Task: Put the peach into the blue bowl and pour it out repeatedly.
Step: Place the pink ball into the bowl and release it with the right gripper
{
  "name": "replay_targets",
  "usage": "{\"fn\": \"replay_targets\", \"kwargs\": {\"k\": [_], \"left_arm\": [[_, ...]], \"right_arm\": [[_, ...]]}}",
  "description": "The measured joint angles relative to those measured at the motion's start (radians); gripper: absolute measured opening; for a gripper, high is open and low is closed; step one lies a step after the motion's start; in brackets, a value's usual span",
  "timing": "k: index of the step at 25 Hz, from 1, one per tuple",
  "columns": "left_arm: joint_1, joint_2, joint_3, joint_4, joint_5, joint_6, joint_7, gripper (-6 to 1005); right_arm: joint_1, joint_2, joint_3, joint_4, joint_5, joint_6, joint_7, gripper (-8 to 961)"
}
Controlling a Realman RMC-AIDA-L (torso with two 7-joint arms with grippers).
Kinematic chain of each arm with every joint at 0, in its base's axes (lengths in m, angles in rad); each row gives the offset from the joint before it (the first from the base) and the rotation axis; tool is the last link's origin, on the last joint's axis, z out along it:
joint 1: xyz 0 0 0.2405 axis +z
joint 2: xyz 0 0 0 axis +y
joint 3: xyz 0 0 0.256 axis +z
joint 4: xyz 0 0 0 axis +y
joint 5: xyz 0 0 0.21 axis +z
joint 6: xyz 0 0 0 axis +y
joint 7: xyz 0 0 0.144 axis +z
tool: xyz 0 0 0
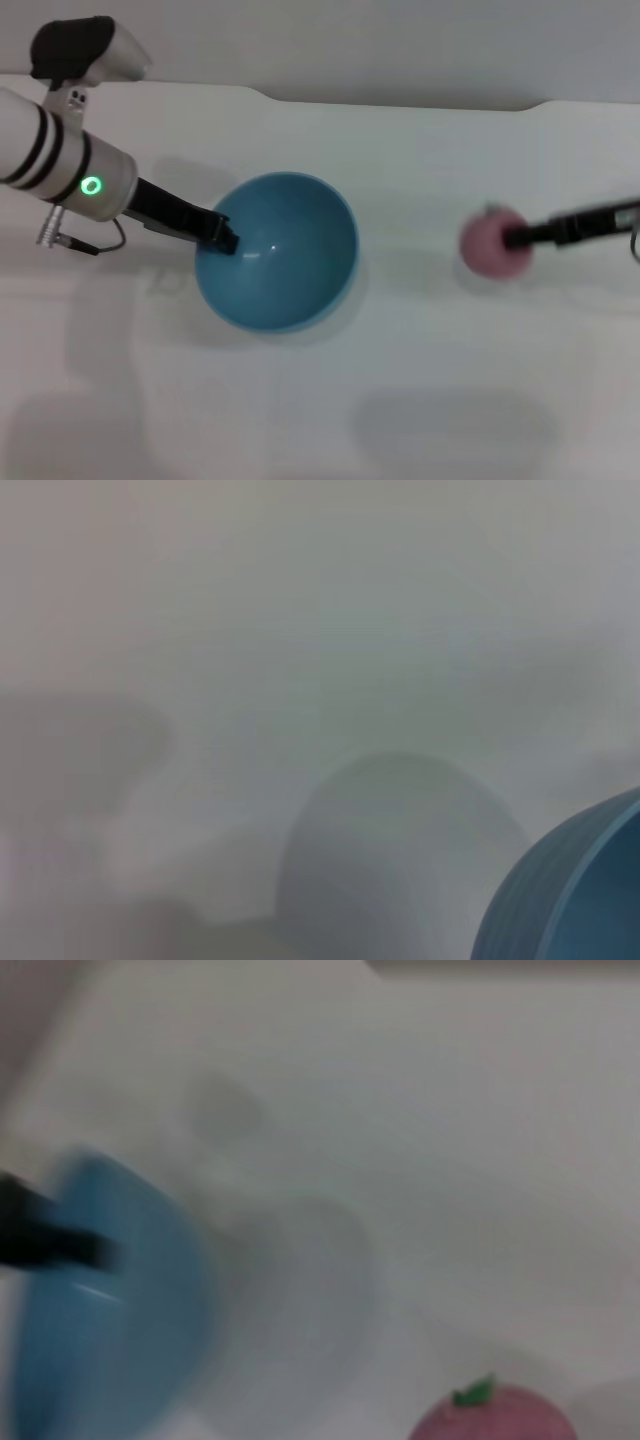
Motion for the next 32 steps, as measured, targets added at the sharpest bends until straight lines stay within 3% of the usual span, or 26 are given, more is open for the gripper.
{"fn": "replay_targets", "kwargs": {"k": [2, 6, 13, 23, 31, 32], "left_arm": [[-0.028, 0.000, 0.027, -0.046, 0.005, -0.002, -0.014, -1], [-0.057, 0.000, 0.085, -0.097, 0.011, -0.016, -0.029, -1], [-0.089, -0.001, 0.226, -0.113, 0.011, -0.057, -0.110, -2], [-0.126, -0.005, 0.238, -0.107, 0.003, -0.057, -0.122, -2], [-0.131, -0.004, 0.235, -0.105, -0.006, -0.052, -0.115, -2], [-0.131, -0.003, 0.235, -0.105, -0.007, -0.052, -0.114, -2]], "right_arm": [[-0.001, 0.000, 0.007, -0.059, 0.147, -0.079, -0.074, 43], [0.013, 0.000, -0.014, -0.101, 0.249, -0.124, -0.123, 43], [0.063, 0.003, -0.151, -0.121, 0.289, -0.108, -0.153, 44], [0.100, 0.004, -0.406, -0.061, 0.286, 0.013, -0.154, 44], [0.116, 0.004, -0.440, -0.005, 0.286, 0.070, -0.147, 51], [0.116, 0.004, -0.440, -0.005, 0.286, 0.070, -0.147, 92]]}}
